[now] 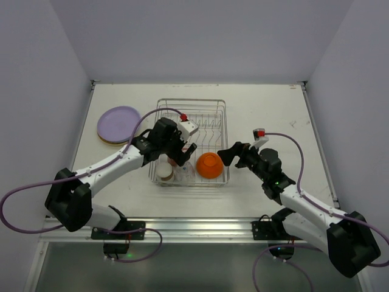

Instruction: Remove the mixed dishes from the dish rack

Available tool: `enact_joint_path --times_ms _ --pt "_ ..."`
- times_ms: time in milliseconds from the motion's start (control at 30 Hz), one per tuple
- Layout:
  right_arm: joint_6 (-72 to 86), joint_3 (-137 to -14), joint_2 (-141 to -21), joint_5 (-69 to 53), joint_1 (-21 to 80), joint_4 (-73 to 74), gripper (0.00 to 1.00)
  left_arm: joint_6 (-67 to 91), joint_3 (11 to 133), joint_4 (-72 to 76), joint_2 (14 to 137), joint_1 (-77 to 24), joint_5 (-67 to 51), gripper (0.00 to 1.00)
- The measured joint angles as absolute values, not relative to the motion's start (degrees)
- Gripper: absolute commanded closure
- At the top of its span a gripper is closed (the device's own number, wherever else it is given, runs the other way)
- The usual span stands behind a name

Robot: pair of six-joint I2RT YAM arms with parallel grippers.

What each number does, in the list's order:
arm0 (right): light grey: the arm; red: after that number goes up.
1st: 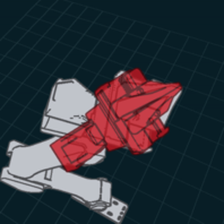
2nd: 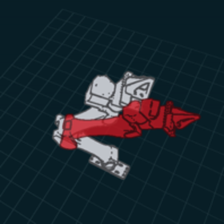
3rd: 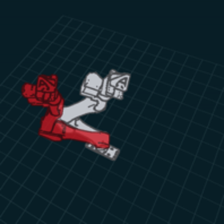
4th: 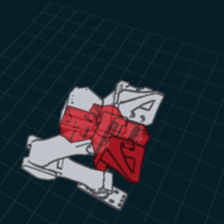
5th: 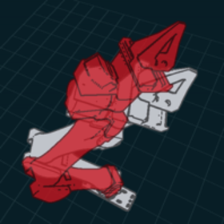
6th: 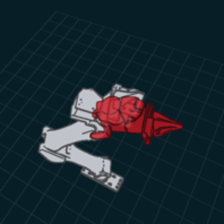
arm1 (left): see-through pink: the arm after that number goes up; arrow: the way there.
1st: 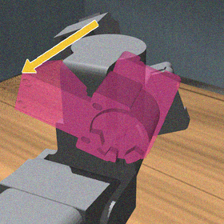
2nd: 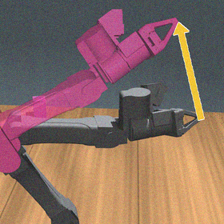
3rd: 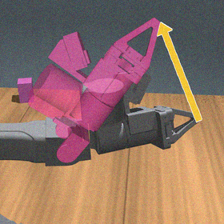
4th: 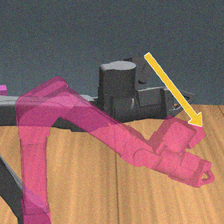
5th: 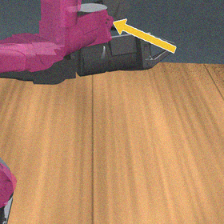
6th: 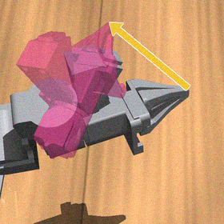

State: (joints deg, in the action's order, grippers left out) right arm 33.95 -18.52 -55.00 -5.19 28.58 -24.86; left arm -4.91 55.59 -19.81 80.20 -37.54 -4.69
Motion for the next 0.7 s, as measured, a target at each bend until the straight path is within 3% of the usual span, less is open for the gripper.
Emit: enact_joint_path --times_ms 567,700 --pt "34.6 -18.6 -55.0 -5.8 28.6 -24.9 0.01 -14.9 60.9 -30.5 81.1 -34.1 -8.8 0.0" --pt "34.6 -18.6 -53.9 -5.8 28.6 -24.9 0.01 -14.9 61.0 -31.0 83.4 -33.7 -8.7 0.07"
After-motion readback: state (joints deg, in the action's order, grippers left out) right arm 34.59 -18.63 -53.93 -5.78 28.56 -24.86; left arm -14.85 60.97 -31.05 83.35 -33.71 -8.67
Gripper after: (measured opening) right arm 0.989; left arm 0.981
